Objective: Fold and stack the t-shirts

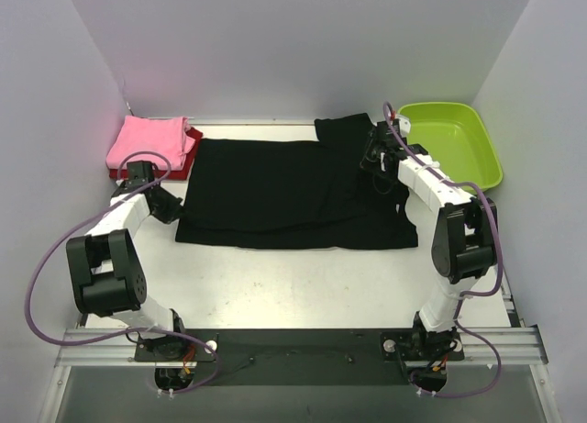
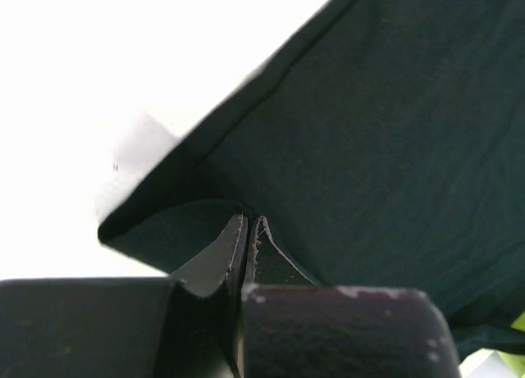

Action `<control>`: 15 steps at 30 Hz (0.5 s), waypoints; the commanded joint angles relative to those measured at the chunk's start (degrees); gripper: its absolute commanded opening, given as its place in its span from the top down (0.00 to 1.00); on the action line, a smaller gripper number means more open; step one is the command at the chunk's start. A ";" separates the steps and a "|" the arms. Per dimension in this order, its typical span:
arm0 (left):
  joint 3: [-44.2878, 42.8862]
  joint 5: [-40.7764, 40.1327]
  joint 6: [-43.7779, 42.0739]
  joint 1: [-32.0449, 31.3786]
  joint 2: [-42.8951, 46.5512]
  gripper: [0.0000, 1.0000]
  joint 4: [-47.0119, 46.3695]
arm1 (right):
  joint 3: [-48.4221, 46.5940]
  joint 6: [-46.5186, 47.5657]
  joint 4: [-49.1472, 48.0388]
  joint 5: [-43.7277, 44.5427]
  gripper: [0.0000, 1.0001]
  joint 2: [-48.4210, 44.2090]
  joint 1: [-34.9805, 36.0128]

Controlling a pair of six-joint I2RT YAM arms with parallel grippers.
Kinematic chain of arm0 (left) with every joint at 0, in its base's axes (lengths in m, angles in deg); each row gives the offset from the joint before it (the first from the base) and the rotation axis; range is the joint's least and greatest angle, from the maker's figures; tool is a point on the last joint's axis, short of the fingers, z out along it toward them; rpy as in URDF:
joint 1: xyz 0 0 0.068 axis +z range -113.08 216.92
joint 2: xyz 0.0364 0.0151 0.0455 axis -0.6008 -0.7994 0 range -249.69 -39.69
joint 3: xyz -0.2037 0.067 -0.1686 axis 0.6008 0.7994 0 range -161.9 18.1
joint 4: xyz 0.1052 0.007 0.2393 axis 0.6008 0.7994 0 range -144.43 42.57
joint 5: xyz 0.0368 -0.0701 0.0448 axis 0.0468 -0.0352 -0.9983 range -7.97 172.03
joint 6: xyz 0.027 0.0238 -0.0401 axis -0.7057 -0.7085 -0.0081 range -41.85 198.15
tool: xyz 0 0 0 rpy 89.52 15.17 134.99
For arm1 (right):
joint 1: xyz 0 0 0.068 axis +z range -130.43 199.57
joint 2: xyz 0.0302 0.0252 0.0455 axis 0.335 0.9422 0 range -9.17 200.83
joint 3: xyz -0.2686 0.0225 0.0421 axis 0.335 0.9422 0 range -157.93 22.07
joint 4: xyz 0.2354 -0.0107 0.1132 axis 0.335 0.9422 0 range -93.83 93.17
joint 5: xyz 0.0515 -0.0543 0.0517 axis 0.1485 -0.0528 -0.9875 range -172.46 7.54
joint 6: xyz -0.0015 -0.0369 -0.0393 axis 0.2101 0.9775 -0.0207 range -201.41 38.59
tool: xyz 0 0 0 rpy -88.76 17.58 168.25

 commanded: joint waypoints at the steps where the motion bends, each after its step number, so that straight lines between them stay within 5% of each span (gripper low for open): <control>1: 0.67 0.54 -1.30 0.53 6.15 1.00 1.25 | -2.21 -0.36 0.47 1.59 1.00 -1.72 -0.27; 15: 1.47 -0.77 -2.10 0.61 5.03 1.00 1.07 | -2.21 -0.44 0.56 1.51 1.00 -0.85 -0.45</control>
